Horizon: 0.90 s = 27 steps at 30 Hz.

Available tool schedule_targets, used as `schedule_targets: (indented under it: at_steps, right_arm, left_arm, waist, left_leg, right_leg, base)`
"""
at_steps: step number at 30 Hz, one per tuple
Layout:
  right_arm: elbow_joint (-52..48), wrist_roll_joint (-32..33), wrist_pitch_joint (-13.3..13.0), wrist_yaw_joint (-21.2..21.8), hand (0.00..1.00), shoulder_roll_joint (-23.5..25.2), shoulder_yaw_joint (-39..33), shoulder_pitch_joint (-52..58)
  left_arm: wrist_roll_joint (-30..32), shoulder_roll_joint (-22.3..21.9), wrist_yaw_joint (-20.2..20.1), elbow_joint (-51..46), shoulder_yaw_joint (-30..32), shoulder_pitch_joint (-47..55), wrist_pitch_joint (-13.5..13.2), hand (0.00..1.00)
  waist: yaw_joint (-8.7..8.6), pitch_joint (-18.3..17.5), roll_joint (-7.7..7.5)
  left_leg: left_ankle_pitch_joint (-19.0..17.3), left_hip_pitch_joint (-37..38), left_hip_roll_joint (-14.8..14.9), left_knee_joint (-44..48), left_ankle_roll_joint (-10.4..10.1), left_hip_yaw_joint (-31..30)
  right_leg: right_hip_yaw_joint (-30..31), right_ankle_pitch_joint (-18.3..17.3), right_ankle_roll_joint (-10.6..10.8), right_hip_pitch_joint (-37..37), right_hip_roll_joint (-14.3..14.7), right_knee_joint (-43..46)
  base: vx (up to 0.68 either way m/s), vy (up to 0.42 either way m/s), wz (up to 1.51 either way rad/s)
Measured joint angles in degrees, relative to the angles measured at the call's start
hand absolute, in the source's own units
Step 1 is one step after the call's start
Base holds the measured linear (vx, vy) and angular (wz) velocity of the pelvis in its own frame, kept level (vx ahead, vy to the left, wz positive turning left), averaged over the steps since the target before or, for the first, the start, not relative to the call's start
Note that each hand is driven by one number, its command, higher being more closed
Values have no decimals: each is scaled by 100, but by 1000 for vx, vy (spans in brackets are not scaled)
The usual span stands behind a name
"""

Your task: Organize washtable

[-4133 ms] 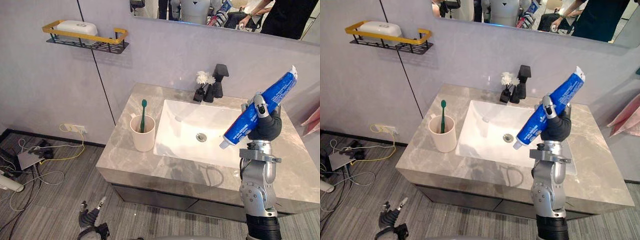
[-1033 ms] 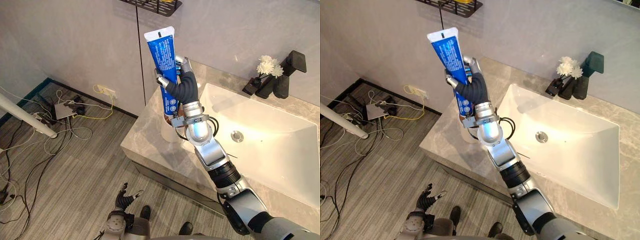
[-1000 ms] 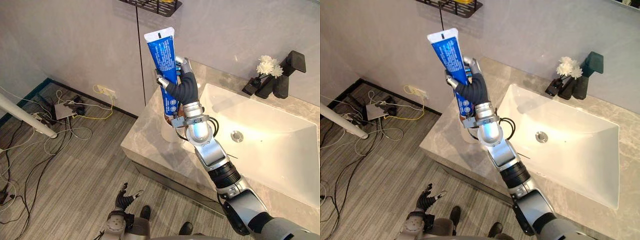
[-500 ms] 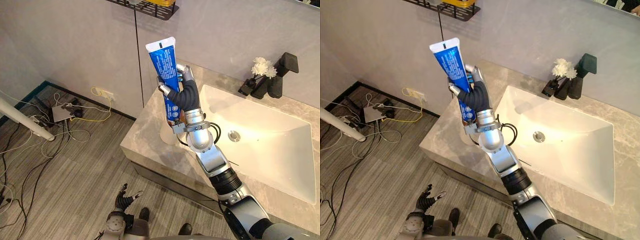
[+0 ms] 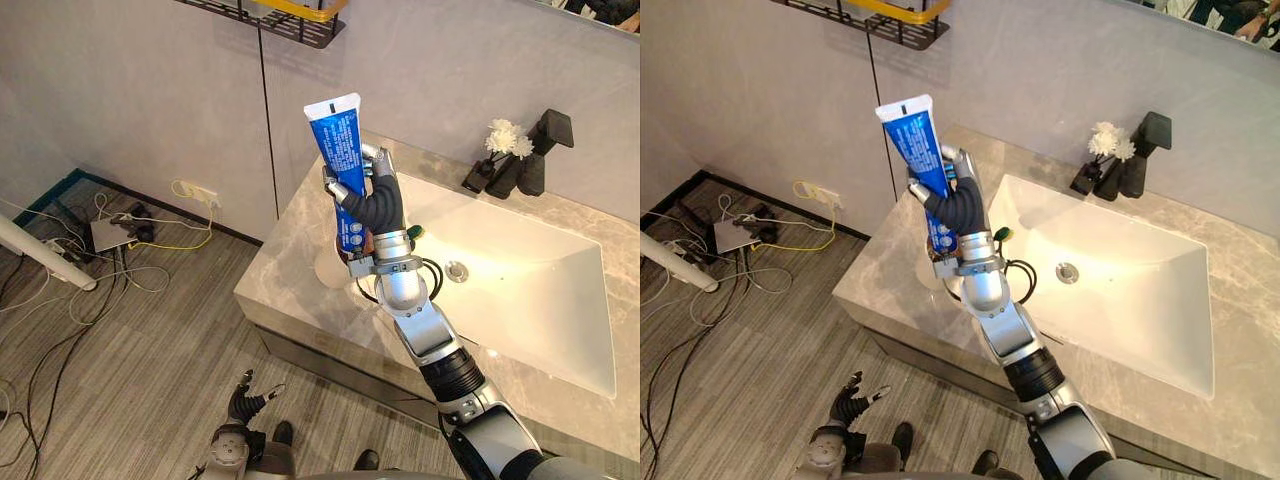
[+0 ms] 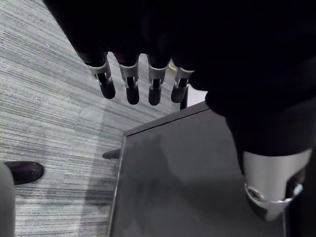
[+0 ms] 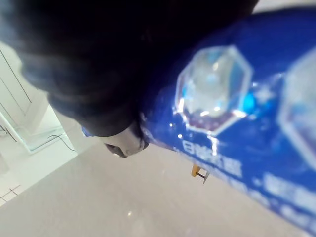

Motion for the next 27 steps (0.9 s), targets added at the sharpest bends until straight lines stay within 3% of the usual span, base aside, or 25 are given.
schedule_targets:
  at_steps: [22,23,27]
  right_arm:
    - [249,-46,71,7,100,-101,59,205]
    - [248,-46,71,10,0,-100,60,204]
    - [248,-44,70,13,0,-103,65,204]
  left_arm:
    - [-4,2,-6,11,-3,-3,-9,0]
    - [-4,2,-5,11,-3,-3,-9,0]
    - [-5,2,-7,10,-4,-3,-8,0]
  waist:
    - [-6,-5,-8]
    - [-7,-5,-8]
    - [-10,-5,-8]
  left_leg:
    - [0,-53,3,-7,-1,46]
    - [0,-53,5,-7,-1,49]
    - [0,-52,6,-7,-1,60]
  right_leg:
    - [46,1,0,-85,3,-7]
    - [48,1,0,-86,4,-7]
    - [59,1,0,-91,5,-8]
  base:
    - [0,0,-1]
    - [0,0,0]
    - [0,0,0]
